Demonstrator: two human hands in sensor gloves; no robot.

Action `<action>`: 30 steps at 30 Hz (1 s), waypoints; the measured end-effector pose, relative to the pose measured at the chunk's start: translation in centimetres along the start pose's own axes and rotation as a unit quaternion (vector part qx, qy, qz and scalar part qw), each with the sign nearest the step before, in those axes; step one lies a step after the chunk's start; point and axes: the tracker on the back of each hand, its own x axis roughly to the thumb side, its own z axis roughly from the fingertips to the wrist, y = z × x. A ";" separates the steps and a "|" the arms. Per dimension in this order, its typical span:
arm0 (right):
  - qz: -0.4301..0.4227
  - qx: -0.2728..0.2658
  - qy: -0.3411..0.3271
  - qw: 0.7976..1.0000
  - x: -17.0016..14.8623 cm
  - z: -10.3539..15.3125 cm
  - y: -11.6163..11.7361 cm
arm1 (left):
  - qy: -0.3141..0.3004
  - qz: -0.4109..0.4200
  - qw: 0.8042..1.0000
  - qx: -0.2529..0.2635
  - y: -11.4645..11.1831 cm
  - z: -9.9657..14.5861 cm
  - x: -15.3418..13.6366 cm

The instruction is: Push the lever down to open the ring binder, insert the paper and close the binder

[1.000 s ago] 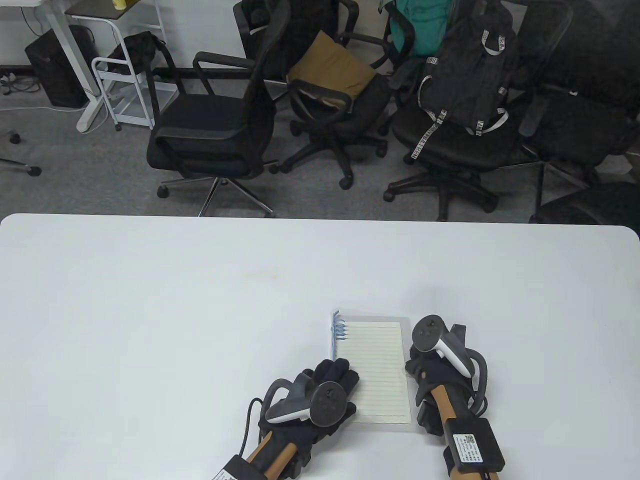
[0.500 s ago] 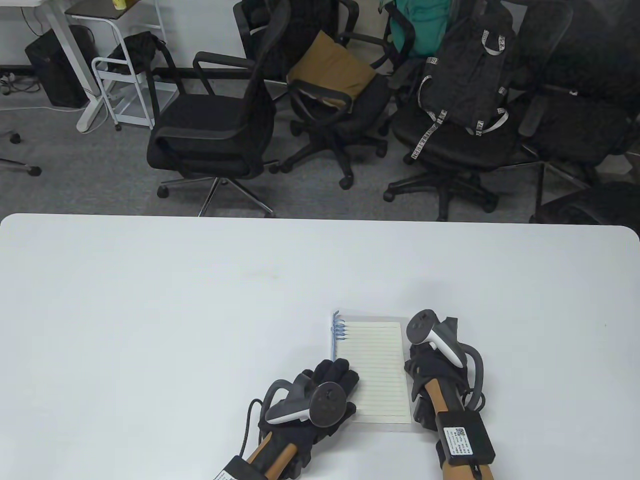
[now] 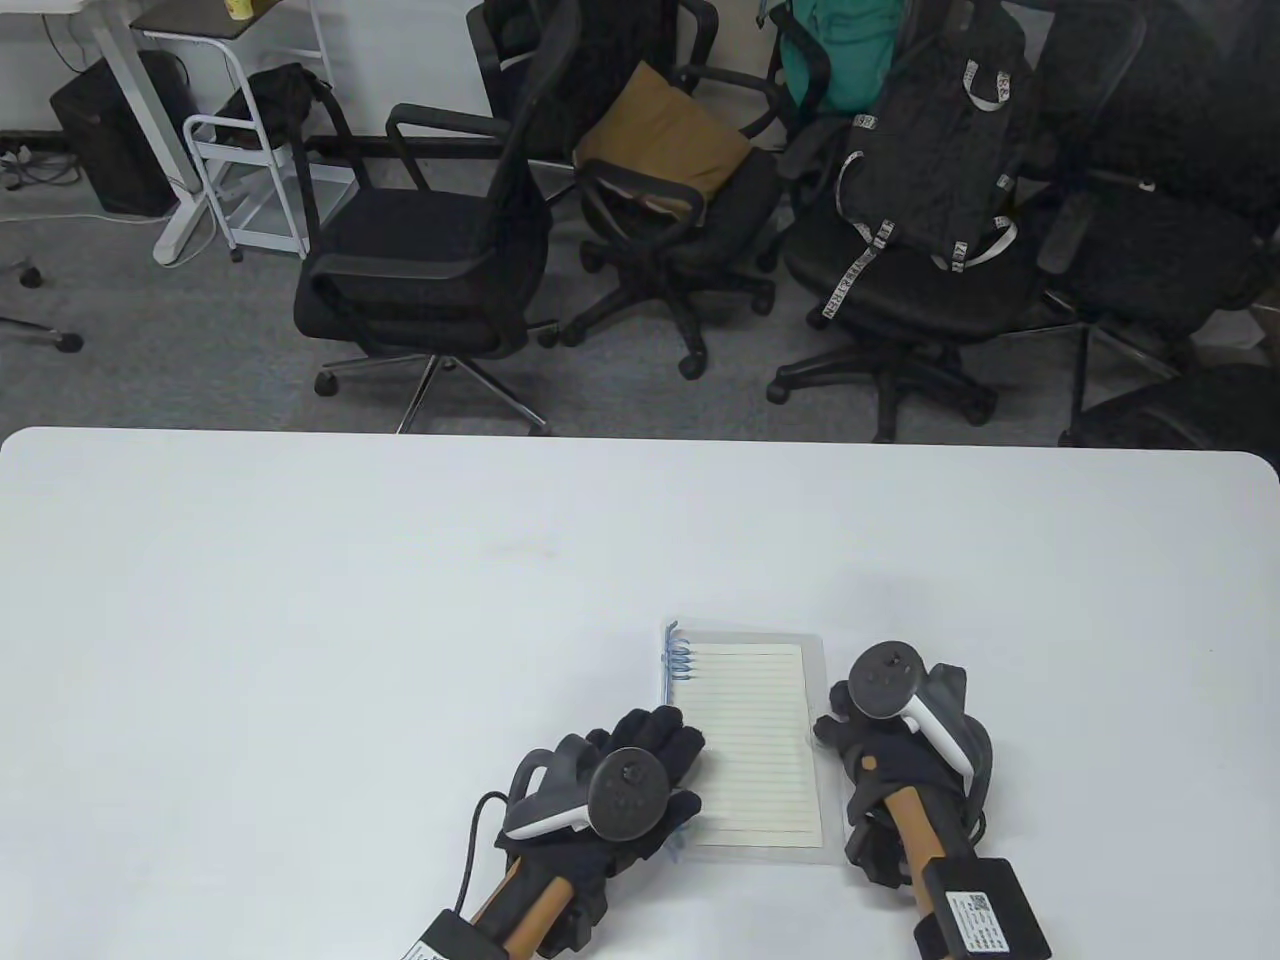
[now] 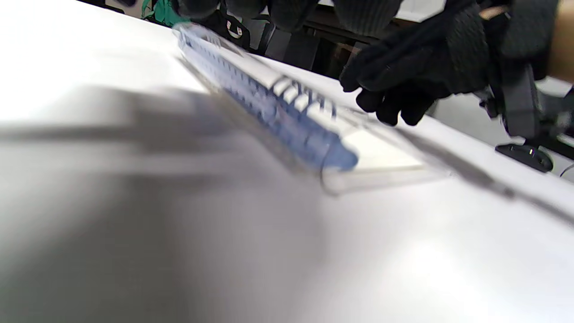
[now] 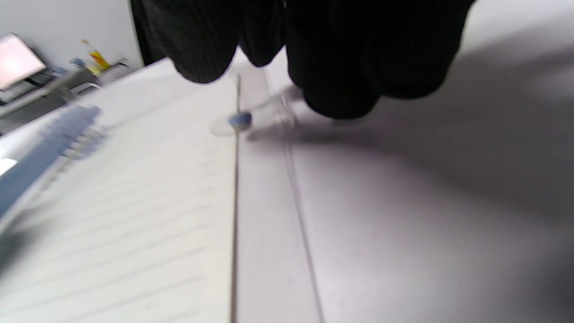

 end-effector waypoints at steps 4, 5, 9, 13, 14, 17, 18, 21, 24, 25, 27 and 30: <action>-0.009 -0.039 -0.081 0.996 -0.2 2.9 -1.7 | 0.000 0.005 1.000 0.027 2.3 1.8 -0.3; -0.013 -0.051 -0.111 0.992 -0.2 3.8 -2.0 | -0.003 -0.003 0.999 0.035 2.9 2.5 -0.4; -0.021 -0.097 -0.207 0.973 0.1 6.7 -2.3 | -0.020 0.005 0.994 0.104 4.1 5.4 -1.2; -0.024 -0.151 -0.288 0.945 0.9 8.9 -1.8 | -0.042 0.022 0.982 0.181 4.3 8.2 -2.3; -0.025 -0.158 -0.299 0.941 1.0 9.1 -1.6 | -0.045 0.022 0.981 0.188 4.2 8.5 -2.4; -0.027 -0.168 -0.329 0.929 1.4 9.7 -0.5 | -0.056 0.016 0.978 0.201 3.8 9.4 -2.7; -0.027 -0.170 -0.333 0.927 1.5 9.9 -0.2 | -0.058 0.011 0.976 0.207 3.5 9.5 -2.8; -0.014 -0.177 -0.340 0.923 1.5 10.0 0.6 | -0.062 0.012 0.974 0.218 2.7 9.5 -3.1; 0.002 -0.184 -0.338 0.923 1.3 9.9 1.1 | -0.069 0.021 0.976 0.206 2.3 9.4 -2.9; 0.003 -0.184 -0.338 0.923 1.2 9.9 1.2 | -0.068 0.017 0.976 0.206 2.2 9.4 -2.8; -0.001 -0.186 -0.339 0.922 1.2 9.8 1.3 | -0.065 0.000 0.977 0.202 2.0 9.5 -2.8; -0.005 -0.188 -0.343 0.920 1.3 9.9 1.5 | -0.064 0.005 0.979 0.196 1.7 9.4 -2.9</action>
